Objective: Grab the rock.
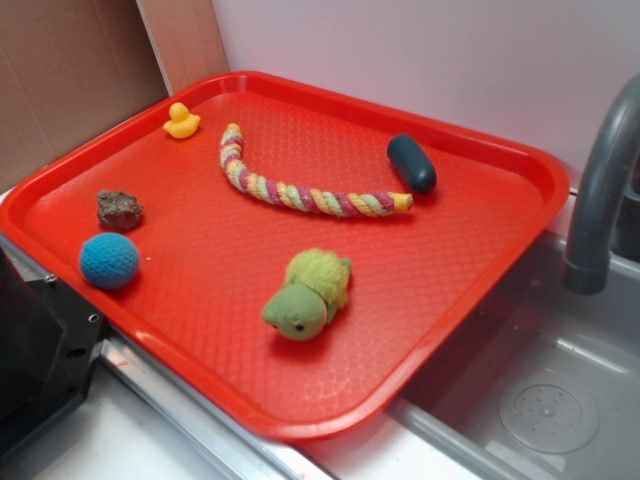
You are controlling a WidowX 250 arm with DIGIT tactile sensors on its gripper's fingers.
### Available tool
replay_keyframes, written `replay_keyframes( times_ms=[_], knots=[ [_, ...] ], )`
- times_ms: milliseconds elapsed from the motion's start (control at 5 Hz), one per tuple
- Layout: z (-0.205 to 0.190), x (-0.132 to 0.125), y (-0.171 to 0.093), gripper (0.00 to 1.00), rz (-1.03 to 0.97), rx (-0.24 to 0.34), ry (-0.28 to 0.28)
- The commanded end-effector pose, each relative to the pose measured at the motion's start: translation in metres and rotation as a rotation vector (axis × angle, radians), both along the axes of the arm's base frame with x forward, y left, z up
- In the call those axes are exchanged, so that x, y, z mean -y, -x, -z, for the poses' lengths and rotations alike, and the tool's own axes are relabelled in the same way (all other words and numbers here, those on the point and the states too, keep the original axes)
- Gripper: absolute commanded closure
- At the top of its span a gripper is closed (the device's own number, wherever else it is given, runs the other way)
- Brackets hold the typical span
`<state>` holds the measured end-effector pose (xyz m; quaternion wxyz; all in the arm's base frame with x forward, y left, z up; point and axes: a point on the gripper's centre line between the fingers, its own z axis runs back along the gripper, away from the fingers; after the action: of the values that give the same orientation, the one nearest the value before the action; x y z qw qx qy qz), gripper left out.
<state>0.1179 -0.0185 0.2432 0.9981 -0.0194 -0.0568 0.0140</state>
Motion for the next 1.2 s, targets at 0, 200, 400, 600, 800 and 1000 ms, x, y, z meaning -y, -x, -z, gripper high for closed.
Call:
replay_keyframes(
  times_ms=[0,200,400,600,800,1000],
  knots=[
    [0.000,0.000,0.000,0.00,0.000,0.000,0.000],
    [0.007,-0.018,-0.021,0.00,-0.058,0.004,-0.024],
    [0.007,-0.029,-0.042,0.00,-0.103,-0.006,-0.044],
    [0.032,-0.044,-0.057,0.00,-0.117,-0.046,-0.119],
    [0.083,-0.059,-0.054,0.00,-0.059,-0.129,-0.173],
    [0.133,-0.072,-0.046,0.00,-0.006,-0.133,-0.176]
  ],
)
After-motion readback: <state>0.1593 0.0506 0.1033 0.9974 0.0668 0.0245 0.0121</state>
